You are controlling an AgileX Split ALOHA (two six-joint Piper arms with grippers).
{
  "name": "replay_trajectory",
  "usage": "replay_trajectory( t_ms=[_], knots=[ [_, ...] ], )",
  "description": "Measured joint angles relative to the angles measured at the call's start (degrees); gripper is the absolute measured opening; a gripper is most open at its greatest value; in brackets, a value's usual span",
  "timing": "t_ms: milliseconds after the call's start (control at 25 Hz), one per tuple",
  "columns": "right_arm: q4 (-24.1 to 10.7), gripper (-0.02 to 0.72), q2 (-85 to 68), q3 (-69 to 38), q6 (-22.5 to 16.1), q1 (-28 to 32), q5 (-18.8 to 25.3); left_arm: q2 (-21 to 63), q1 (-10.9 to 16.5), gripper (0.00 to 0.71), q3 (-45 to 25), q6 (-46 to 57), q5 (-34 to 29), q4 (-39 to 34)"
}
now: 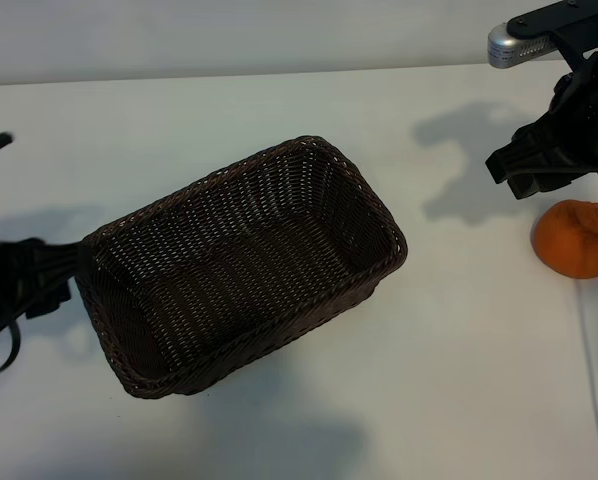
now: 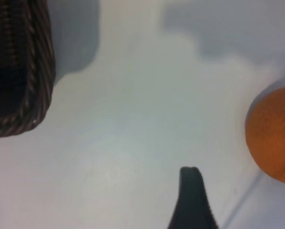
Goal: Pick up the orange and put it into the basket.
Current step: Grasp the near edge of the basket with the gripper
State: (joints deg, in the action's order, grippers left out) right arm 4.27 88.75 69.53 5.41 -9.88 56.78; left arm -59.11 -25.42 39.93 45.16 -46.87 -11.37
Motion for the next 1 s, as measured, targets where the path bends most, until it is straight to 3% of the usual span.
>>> replay_trajectory(
  t_ms=[320,560,1000],
  knots=[
    [0.4,0.492,0.0,0.0,0.0,0.0,0.0,-6.7,0.0,0.525,-3.3,9.0,9.7,-6.9],
    [0.5,0.492,0.0,0.0,0.0,0.0,0.0,-15.0,0.0,0.596,-3.3,10.7,12.8,-7.1],
    [1.0,0.492,0.0,0.0,0.0,0.0,0.0,-25.0,0.0,0.598,-3.3,11.2,19.9,-3.7]
  ],
)
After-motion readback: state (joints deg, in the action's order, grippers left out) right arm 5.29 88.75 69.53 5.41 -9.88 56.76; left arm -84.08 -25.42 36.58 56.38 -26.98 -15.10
